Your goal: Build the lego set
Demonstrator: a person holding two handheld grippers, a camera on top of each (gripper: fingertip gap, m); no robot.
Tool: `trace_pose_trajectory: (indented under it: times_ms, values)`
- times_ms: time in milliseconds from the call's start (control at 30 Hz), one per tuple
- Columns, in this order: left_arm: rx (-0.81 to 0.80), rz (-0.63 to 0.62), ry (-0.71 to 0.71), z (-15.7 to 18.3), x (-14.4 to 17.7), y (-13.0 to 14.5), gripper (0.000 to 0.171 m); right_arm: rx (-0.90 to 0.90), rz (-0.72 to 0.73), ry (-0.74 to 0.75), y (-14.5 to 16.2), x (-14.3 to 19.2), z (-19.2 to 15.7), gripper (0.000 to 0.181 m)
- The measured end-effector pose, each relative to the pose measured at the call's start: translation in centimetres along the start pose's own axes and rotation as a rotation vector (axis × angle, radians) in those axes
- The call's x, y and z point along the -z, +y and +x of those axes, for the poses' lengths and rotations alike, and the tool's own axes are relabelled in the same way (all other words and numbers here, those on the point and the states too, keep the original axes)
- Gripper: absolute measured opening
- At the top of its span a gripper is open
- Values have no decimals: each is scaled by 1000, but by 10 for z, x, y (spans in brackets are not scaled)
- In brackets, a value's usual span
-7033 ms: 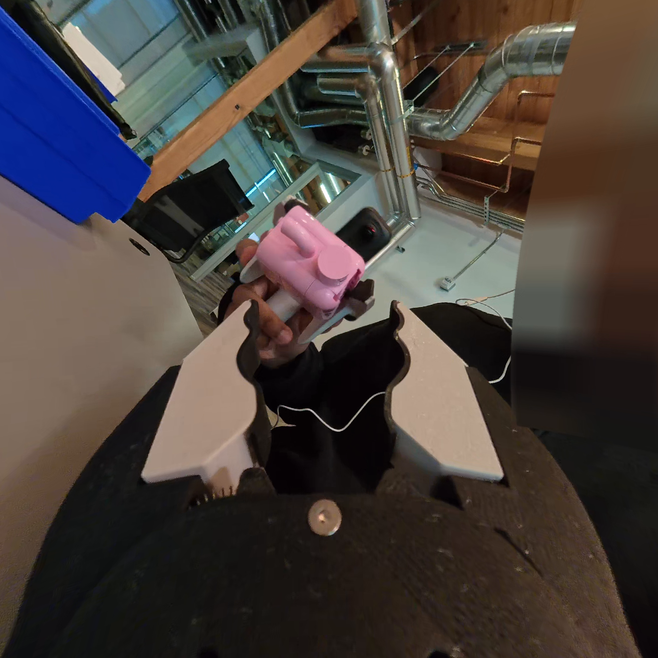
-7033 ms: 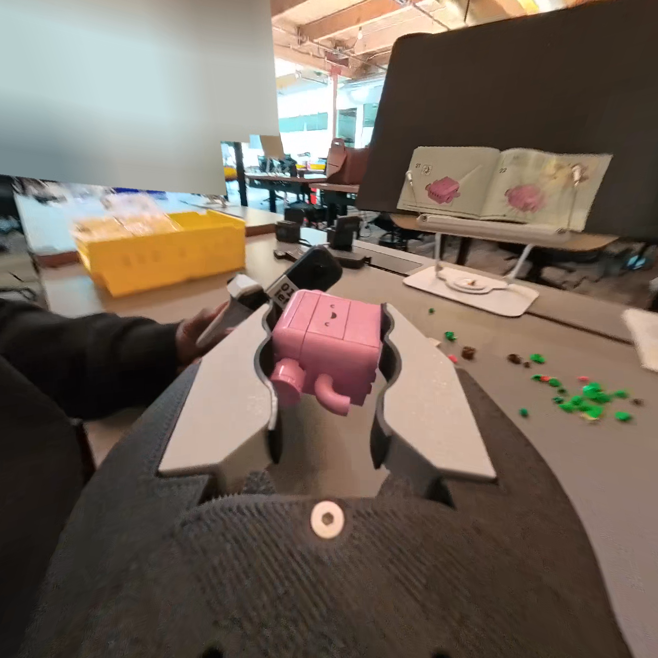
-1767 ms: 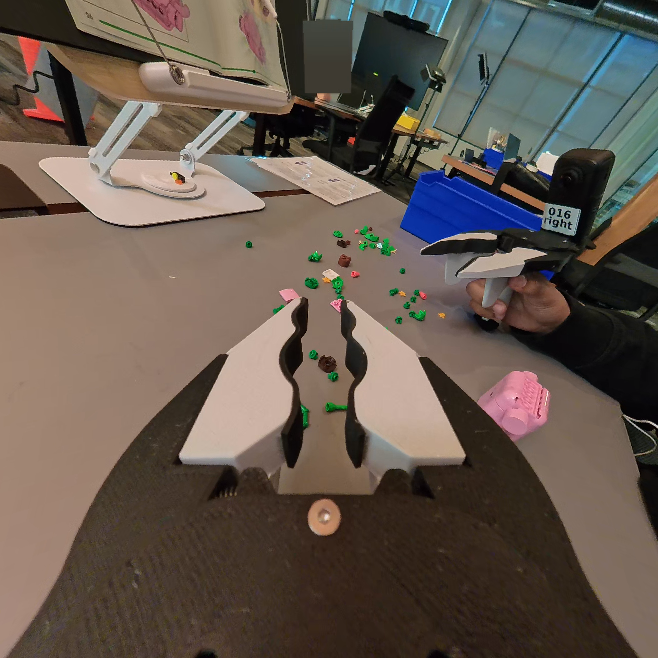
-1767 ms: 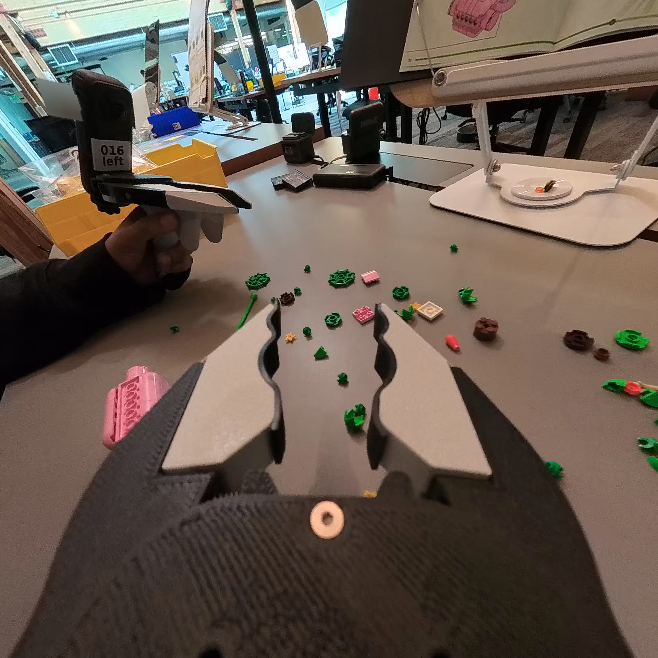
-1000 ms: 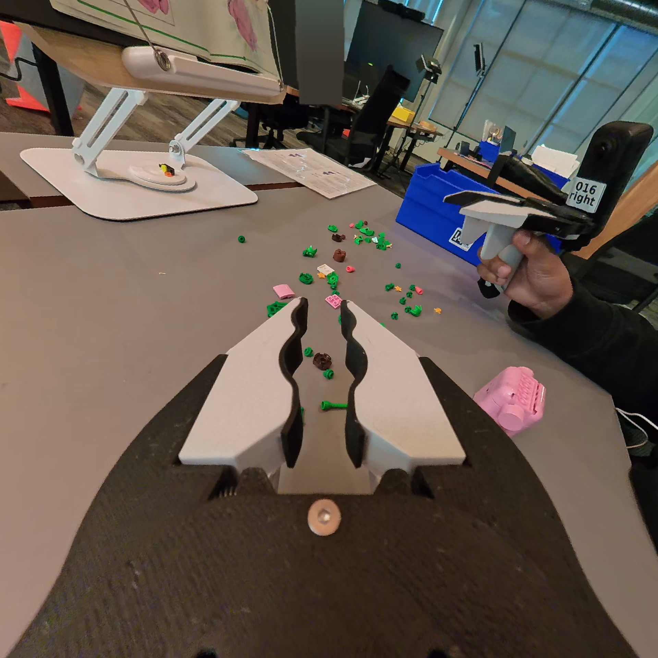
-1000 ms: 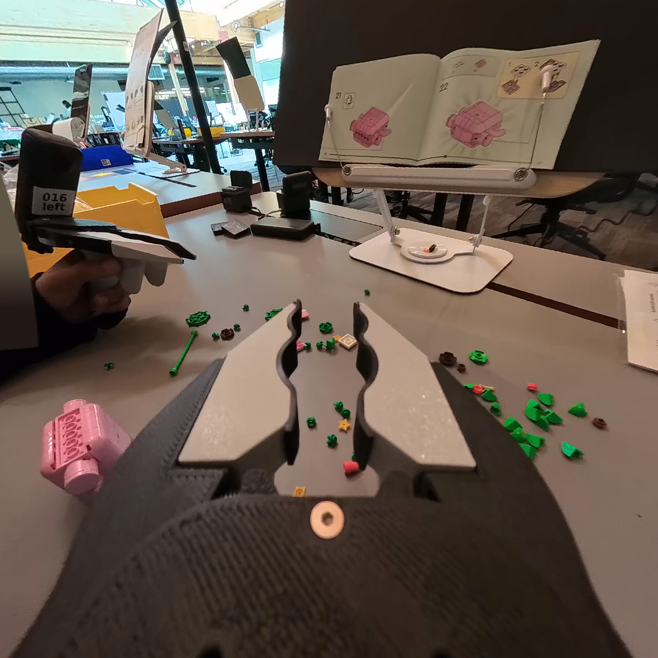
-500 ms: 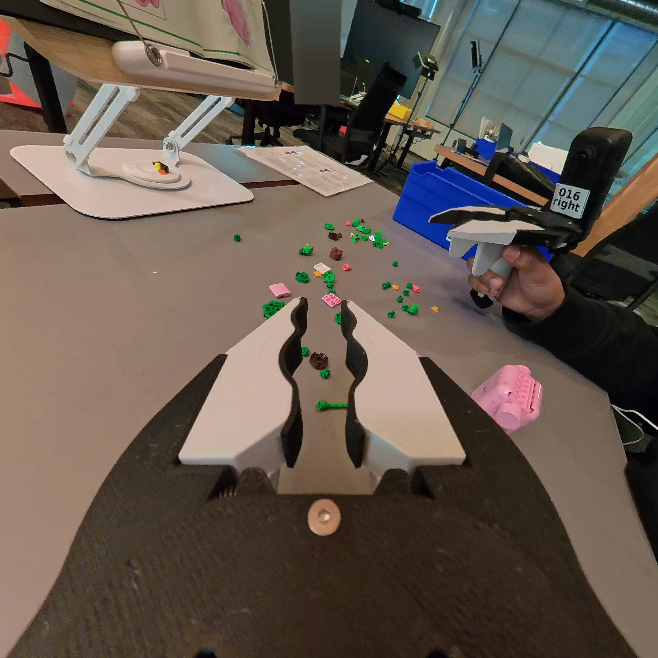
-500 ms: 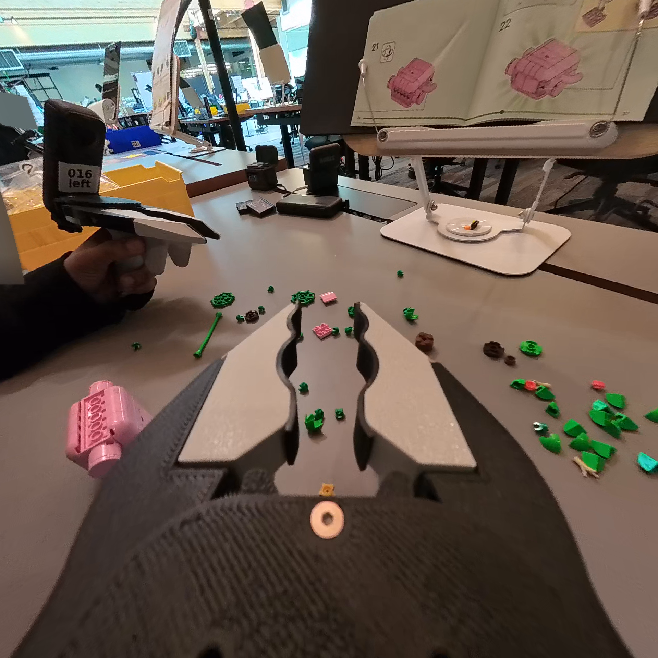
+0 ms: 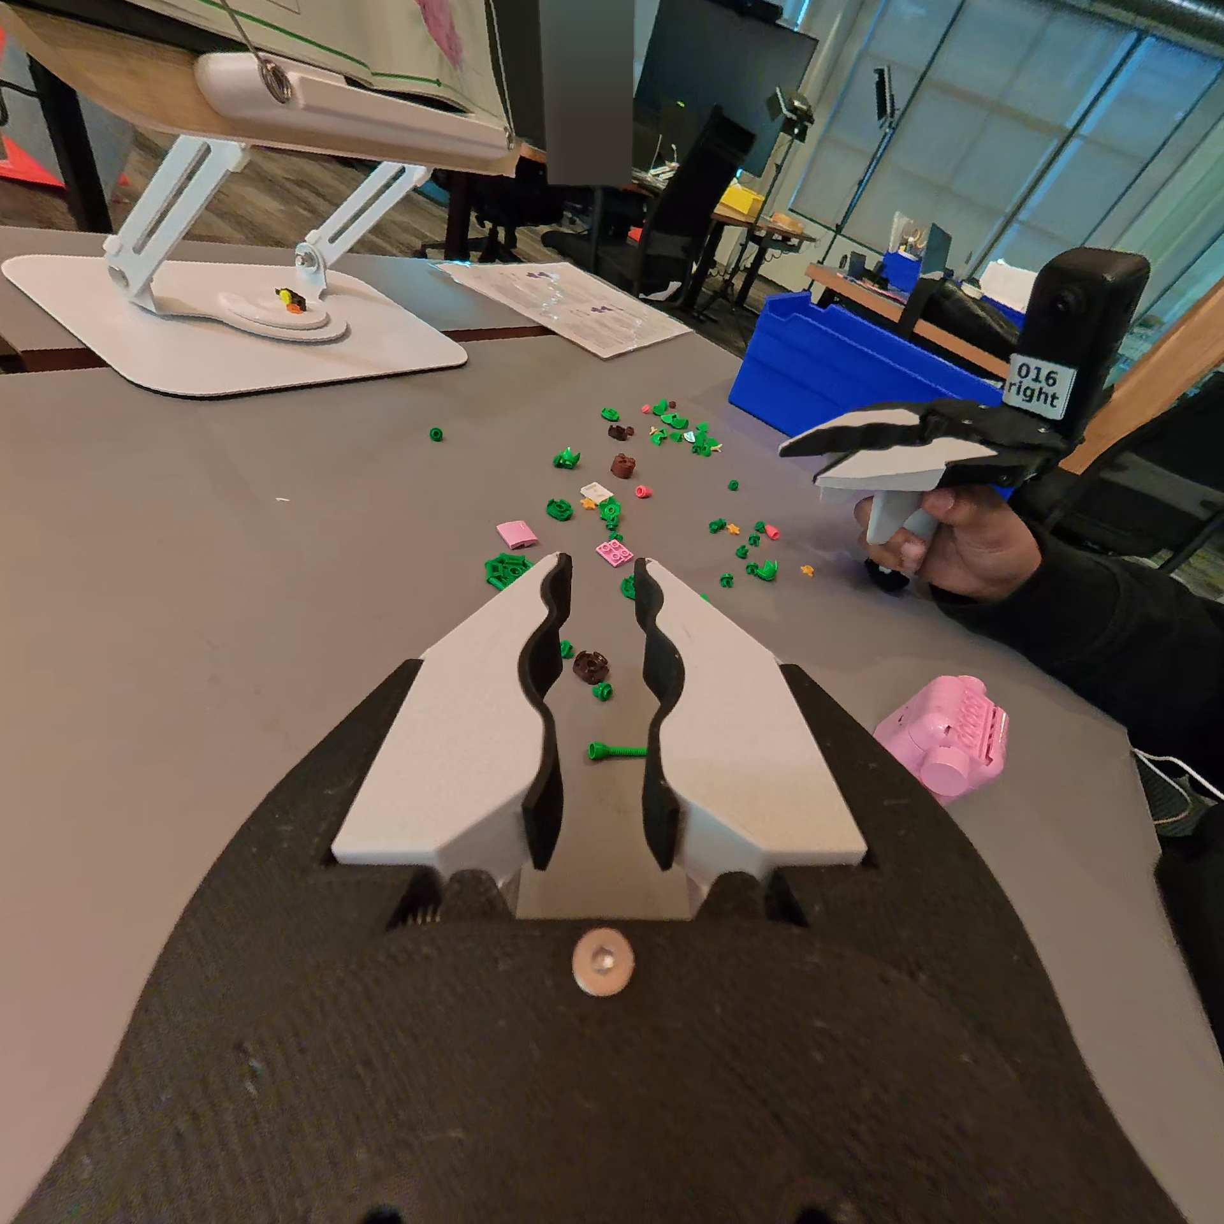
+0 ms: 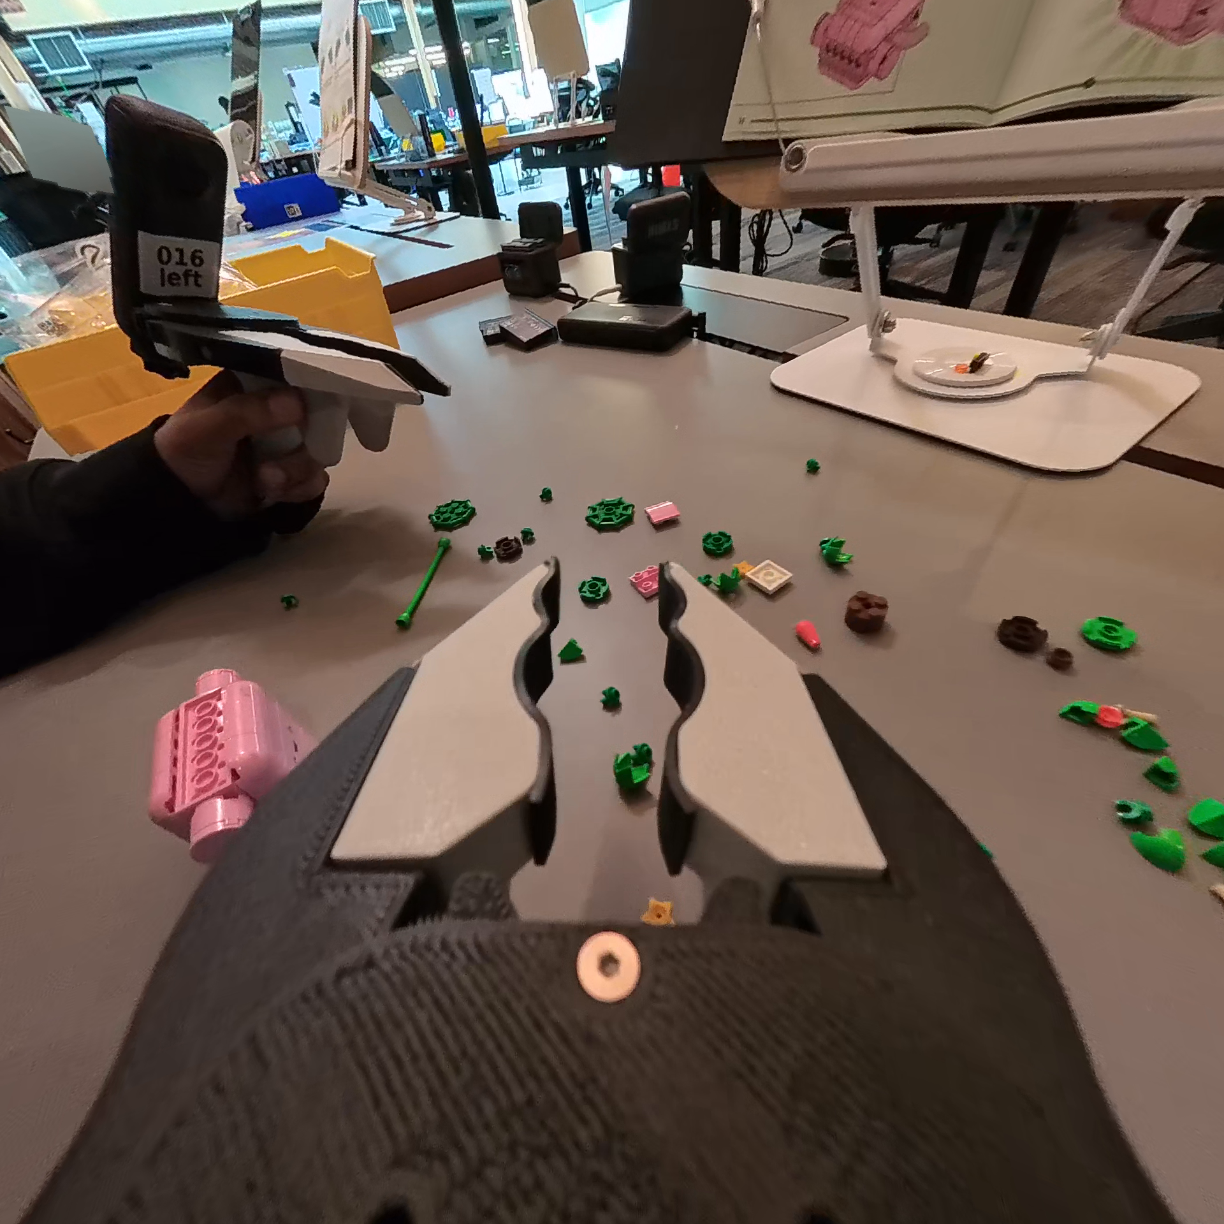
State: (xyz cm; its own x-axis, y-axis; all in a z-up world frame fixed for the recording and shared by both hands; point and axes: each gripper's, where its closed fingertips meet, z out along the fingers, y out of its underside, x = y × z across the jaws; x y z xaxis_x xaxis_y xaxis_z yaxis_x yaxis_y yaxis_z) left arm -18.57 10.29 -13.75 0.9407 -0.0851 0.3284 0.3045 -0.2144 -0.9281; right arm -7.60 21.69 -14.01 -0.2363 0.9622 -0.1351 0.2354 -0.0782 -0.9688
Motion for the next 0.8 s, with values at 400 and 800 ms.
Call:
trace_pose_trajectory:
  times_ms: [400,800]
  values:
    - [7,-7,4,0,-1,2,15,-12,-1,-6,0,0,0,28]
    - [10,-14,10,1,-3,4,15,-8,-8,-11,1,0,-1,29]
